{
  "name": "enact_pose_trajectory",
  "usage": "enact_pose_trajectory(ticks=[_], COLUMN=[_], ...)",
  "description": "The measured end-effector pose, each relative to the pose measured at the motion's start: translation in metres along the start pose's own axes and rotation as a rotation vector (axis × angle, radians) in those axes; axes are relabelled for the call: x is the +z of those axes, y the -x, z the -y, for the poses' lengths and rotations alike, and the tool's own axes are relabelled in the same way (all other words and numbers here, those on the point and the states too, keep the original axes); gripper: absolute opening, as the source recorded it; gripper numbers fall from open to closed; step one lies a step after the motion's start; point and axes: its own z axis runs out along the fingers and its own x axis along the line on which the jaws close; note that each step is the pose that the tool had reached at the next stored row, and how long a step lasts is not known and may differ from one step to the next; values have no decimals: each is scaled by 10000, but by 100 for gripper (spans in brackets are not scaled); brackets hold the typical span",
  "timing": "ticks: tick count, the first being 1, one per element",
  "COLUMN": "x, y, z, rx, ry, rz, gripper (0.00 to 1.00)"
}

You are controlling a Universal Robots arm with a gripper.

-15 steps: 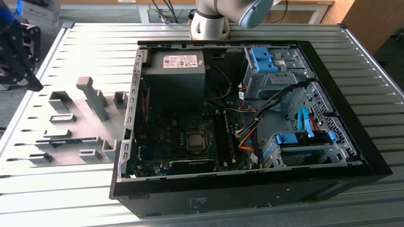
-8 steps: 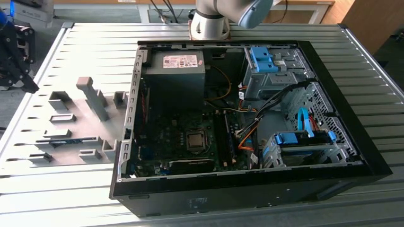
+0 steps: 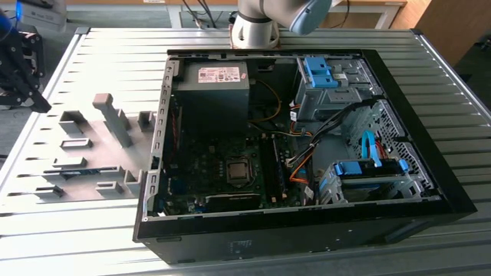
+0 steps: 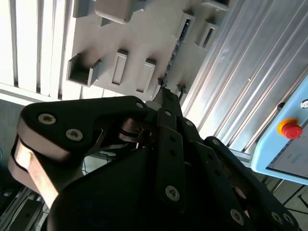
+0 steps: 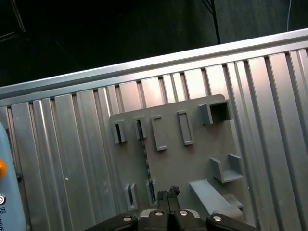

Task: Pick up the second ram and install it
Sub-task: 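Pick up the second ram and move it above second insertion slot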

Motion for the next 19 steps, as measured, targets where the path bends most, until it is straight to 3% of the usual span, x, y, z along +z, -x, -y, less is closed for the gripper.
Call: enact_pose_trajectory(ticks=[1, 2, 7, 11, 12, 19], x=[2, 4, 17, 17, 17, 17], y=[-1, -2, -4, -4, -4, -4], z=[0, 0, 2, 1, 1, 1], rx=[-10, -41, -566, -578, -578, -585], ry=[-13, -41, -115, -116, -116, -115], rz=[113, 147, 158, 158, 157, 157], gripper=[10, 10, 10, 11, 17, 18])
